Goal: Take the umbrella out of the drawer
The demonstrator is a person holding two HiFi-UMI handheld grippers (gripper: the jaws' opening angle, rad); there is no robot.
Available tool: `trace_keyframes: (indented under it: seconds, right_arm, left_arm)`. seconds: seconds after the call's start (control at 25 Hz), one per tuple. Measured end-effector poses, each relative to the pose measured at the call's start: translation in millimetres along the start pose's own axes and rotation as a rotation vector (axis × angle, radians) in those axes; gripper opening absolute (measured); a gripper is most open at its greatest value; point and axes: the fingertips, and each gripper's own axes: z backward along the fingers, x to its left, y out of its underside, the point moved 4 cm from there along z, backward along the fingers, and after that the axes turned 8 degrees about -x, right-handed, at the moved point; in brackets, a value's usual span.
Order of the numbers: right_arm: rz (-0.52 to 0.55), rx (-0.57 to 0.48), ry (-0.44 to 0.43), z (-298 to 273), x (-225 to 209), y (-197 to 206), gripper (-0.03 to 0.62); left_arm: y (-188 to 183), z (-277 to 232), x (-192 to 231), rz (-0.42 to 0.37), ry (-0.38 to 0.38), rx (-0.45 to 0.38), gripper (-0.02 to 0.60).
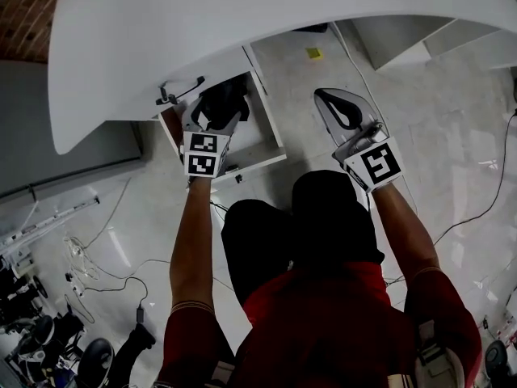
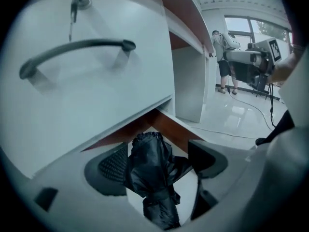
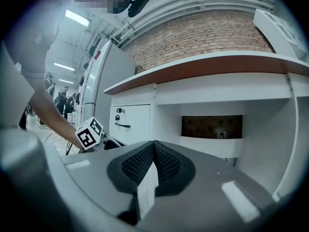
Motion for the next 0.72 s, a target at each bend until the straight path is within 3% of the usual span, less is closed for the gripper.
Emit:
trace_keyframes:
  seconds: [0.48,0.72]
  right_arm:
    - [0.031,-0.057,0.015,2,-16,58,0.012]
    - [0.042,-0.012,0.011,14,-17,96,0.012]
  left_arm:
    - [58,-58,18,-0.021,-0.011,0.123,0.466]
    - [78,-73,22,-0.017,-0.022,0.176,0.474]
